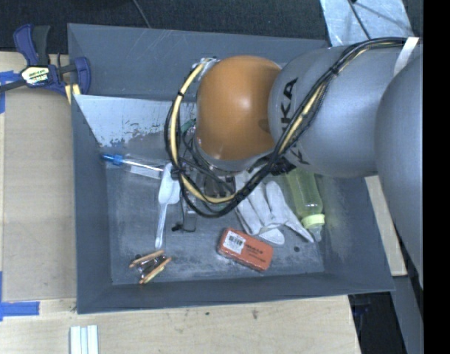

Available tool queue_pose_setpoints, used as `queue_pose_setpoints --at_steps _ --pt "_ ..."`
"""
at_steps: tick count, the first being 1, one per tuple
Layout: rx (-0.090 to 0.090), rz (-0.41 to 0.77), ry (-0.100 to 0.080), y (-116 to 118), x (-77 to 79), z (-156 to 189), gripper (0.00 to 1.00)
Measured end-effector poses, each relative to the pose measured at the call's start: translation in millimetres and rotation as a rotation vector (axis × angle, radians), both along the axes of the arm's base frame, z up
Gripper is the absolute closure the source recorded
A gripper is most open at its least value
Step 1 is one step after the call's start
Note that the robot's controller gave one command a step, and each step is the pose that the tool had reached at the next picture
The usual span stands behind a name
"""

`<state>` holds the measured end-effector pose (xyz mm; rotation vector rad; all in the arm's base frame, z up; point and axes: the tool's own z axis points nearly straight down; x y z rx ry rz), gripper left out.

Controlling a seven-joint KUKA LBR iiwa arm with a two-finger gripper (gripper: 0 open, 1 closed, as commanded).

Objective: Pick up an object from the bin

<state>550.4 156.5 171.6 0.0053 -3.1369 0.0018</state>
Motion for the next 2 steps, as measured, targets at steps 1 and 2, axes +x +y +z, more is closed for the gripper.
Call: queue_pose_setpoints --at_steps 1,2 --pt "0.002 -0.003 -0.008 -1 1.5 5 0.0" --pt "0.004 -0.02 -0.015 7 39.4 -36 0.0"
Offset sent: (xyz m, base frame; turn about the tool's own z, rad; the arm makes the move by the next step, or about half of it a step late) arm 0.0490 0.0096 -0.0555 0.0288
